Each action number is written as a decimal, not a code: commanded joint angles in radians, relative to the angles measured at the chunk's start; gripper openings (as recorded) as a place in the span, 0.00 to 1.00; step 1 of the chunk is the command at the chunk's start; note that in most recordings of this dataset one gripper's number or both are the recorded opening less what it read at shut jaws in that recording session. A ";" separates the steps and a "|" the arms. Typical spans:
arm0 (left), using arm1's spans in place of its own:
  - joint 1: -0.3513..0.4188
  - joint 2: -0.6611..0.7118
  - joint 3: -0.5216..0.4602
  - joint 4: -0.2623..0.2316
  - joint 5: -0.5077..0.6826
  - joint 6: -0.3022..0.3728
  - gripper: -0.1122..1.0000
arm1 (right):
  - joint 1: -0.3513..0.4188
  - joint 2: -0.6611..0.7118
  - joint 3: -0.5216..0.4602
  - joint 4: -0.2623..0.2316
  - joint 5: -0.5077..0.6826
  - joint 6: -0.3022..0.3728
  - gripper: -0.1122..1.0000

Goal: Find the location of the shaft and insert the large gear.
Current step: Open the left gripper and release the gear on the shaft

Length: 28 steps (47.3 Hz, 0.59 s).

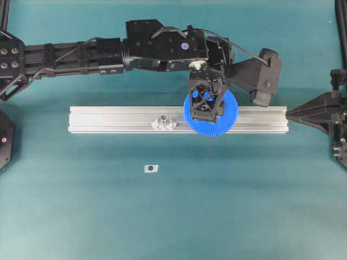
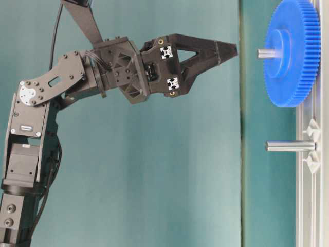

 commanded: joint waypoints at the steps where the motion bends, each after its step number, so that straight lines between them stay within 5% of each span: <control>1: -0.006 -0.023 -0.028 0.003 -0.002 0.002 0.85 | -0.002 0.006 -0.025 0.000 -0.003 0.008 0.11; 28: -0.034 -0.051 -0.055 0.002 -0.002 -0.055 0.85 | -0.002 0.006 -0.023 0.000 -0.005 0.008 0.11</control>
